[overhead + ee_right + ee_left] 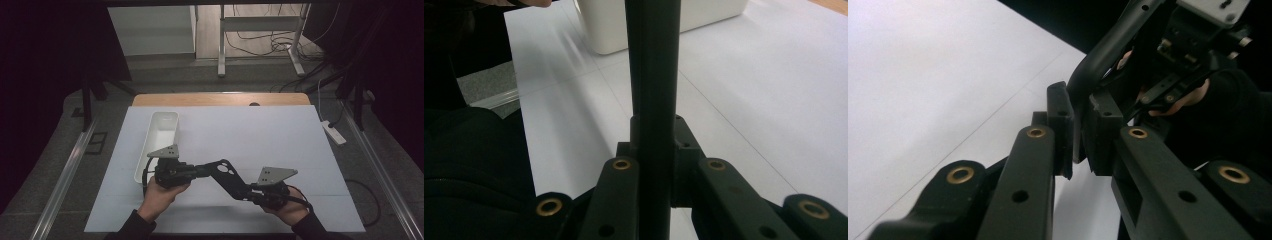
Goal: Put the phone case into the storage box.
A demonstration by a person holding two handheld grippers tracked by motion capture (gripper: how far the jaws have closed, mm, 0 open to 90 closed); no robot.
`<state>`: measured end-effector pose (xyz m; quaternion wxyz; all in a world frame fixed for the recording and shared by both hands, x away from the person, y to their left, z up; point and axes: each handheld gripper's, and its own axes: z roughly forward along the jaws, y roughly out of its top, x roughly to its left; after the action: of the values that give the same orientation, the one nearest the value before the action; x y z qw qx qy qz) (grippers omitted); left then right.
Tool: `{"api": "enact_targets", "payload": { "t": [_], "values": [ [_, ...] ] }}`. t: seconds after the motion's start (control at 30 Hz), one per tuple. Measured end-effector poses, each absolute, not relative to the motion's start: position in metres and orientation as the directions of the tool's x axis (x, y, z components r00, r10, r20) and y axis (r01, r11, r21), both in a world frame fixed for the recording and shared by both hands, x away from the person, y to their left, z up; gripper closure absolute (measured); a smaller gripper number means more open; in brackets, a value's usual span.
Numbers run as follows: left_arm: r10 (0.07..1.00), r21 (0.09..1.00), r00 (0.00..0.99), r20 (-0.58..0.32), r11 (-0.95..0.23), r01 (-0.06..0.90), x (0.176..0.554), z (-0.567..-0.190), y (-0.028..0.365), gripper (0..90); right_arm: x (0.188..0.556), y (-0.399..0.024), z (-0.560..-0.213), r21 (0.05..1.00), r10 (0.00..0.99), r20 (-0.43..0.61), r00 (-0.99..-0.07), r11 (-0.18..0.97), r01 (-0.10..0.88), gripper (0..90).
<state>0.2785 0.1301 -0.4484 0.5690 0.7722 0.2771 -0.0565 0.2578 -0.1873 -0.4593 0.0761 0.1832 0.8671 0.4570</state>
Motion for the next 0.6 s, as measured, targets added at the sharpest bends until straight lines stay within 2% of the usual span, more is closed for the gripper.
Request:
{"api": "enact_targets", "payload": {
  "t": [0.1, 0.2, 0.27, 0.3, 0.47, 0.5, 0.53, 0.6],
  "values": [
    [0.357, 0.848, 0.842, -0.405, -0.198, 0.492, 0.2781, -0.4476, 0.1297, 83.4, 0.2577, -0.186, -0.4601, 0.819, 0.39, 0.039, -0.92, 0.515, 0.253, 83.1],
    [0.352, 0.843, 0.84, -0.412, -0.203, 0.499, 0.2785, -0.4475, 0.129, 83.5, 0.2571, -0.1845, -0.4615, 0.814, 0.397, 0.014, -0.918, 0.529, 0.241, 74.3],
    [0.353, 0.841, 0.84, -0.413, -0.206, 0.5, 0.2786, -0.4474, 0.1287, 83.6, 0.2569, -0.1841, -0.4618, 0.813, 0.399, 0.007, -0.917, 0.532, 0.238, 72.7],
    [0.357, 0.841, 0.84, -0.409, -0.211, 0.499, 0.2783, -0.4472, 0.1277, 83.6, 0.2567, -0.1824, -0.4632, 0.808, 0.402, 0.006, -0.916, 0.538, 0.242, 67.7],
    [0.381, 0.838, 0.842, -0.382, -0.241, 0.489, 0.2779, -0.4444, 0.1257, 83.6, 0.2555, -0.1782, -0.4662, 0.79, 0.411, -0.02, -0.912, 0.565, 0.237, 55.2],
    [0.381, 0.838, 0.842, -0.382, -0.241, 0.489, 0.2779, -0.4444, 0.1257, 83.5, 0.2555, -0.1782, -0.4662, 0.79, 0.411, -0.02, -0.912, 0.565, 0.237, 55.2],
    [0.383, 0.838, 0.842, -0.378, -0.245, 0.488, 0.2781, -0.4436, 0.1259, 83.5, 0.2558, -0.1787, -0.4661, 0.789, 0.424, -0.029, -0.905, 0.566, 0.239, 49.7],
    [0.399, 0.839, 0.846, -0.354, -0.265, 0.476, 0.2778, -0.4413, 0.1266, 83.5, 0.257, -0.18, -0.4659, 0.783, 0.438, -0.03, -0.899, 0.569, 0.251, 44.2]
  ]
}}
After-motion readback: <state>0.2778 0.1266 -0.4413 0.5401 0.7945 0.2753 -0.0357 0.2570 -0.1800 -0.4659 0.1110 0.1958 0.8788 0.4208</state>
